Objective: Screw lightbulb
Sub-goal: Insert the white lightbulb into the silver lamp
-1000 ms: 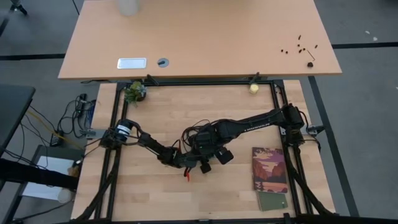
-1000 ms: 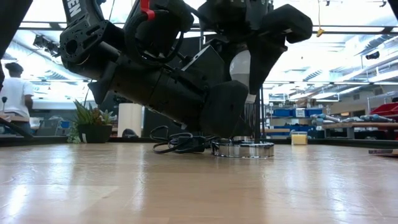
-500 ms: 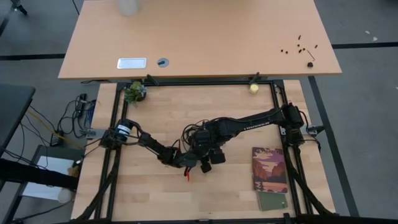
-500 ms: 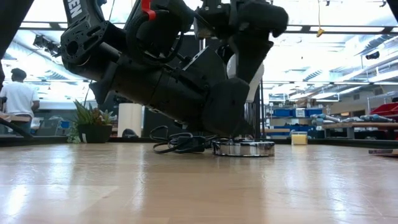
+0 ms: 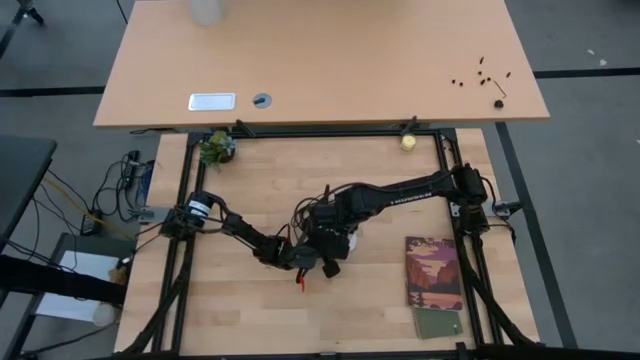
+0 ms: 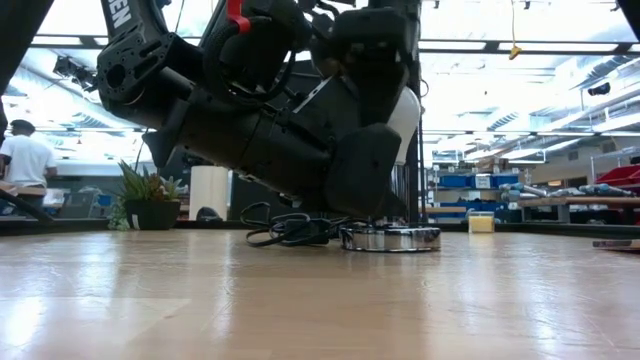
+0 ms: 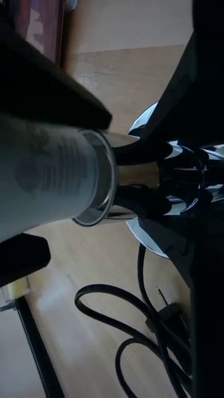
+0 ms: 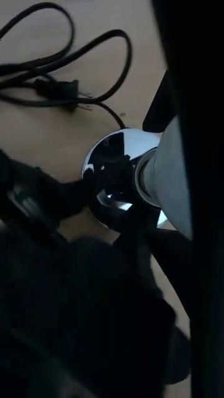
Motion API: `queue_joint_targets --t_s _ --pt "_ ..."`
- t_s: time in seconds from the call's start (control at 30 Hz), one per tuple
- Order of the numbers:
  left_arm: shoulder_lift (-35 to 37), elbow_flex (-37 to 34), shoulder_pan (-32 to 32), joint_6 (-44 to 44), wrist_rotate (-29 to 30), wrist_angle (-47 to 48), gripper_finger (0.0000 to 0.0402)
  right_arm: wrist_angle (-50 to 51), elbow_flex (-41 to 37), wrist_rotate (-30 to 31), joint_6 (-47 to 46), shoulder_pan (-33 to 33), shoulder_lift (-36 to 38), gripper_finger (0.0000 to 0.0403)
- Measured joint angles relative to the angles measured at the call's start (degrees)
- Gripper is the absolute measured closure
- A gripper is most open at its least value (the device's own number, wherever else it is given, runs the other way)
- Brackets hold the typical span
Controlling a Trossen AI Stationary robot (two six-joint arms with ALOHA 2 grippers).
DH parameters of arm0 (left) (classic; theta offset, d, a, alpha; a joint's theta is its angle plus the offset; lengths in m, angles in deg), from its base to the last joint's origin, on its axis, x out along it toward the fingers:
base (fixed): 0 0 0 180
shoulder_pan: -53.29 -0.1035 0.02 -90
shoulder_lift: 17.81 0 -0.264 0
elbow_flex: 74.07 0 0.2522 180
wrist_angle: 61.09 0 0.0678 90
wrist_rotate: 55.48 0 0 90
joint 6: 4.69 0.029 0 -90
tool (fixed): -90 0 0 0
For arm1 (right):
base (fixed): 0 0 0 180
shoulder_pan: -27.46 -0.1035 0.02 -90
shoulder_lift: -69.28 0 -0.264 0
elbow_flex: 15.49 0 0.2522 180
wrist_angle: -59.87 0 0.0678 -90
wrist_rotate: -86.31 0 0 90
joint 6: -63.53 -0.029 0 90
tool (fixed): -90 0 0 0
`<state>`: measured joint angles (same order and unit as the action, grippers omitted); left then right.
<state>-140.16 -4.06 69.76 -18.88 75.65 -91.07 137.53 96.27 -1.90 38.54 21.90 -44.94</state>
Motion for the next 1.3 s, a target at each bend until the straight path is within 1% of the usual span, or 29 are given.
queue_joint_targets --t_s 0.63,0.73,0.8,0.93,1.03,1.2,1.27,1.3 --pt "0.07 0.00 0.02 -1.44 -0.33 0.26 0.0223 -0.20 -0.04 -0.07 -27.34 0.39 -0.02 0.0132" --pt "0.09 0.00 0.02 -1.39 -0.32 0.30 0.0223 -0.25 -0.04 -0.16 -30.15 0.39 -0.02 0.0130" --pt "0.09 0.00 0.02 -1.29 -0.05 0.43 0.0223 -0.28 -0.04 -0.21 -29.03 0.39 -0.02 0.0126" --pt "0.09 -0.16 0.04 -1.51 0.21 0.66 0.0223 -0.64 -0.04 -1.37 -19.84 0.47 -0.02 0.0108" --pt "0.11 -0.24 0.11 -1.44 1.46 1.29 0.0223 -0.65 -0.04 -2.26 -13.57 0.48 -0.02 0.0082" --pt "0.11 -0.26 0.20 -1.18 1.37 1.41 0.0223 -0.76 -0.04 -4.30 -4.41 0.87 -0.02 0.0020" --pt "0.11 -0.26 0.24 -1.21 1.20 1.40 0.0223 -0.82 0.09 -4.70 -2.35 1.09 -0.03 0.0008" --pt "0.13 -0.26 0.24 -1.22 1.17 1.41 0.0223 -0.48 0.44 -4.71 -1.43 1.09 -0.07 0.0009"
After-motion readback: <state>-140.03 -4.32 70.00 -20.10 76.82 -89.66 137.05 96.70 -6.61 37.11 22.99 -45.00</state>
